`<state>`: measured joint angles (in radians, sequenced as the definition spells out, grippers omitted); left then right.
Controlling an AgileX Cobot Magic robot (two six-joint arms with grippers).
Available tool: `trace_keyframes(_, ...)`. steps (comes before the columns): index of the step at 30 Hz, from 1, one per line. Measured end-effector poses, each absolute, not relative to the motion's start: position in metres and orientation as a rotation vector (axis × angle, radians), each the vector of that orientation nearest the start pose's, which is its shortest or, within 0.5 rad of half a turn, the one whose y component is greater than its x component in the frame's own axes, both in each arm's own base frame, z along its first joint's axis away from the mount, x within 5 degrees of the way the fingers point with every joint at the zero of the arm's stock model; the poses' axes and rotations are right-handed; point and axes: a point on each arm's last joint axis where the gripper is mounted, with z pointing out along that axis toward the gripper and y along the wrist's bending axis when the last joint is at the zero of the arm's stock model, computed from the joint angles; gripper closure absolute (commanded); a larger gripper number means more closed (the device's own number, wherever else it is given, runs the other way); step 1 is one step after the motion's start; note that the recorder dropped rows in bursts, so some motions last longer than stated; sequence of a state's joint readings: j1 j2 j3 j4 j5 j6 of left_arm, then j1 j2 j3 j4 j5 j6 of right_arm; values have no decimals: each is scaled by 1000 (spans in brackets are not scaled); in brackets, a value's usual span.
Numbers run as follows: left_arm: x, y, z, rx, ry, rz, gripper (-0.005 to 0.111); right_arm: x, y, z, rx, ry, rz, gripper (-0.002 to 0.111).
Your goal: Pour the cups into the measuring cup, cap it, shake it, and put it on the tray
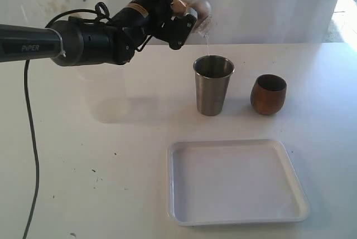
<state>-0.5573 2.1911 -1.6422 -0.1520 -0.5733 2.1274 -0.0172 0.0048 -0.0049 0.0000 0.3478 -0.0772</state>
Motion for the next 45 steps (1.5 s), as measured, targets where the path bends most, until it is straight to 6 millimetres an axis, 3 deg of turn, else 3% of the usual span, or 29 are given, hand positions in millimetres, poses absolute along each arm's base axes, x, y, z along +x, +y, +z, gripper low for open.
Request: trace_keyframes(45,445,-269,250,1484,516,1226,107,54,-1,183,-49,1831,-62,108)
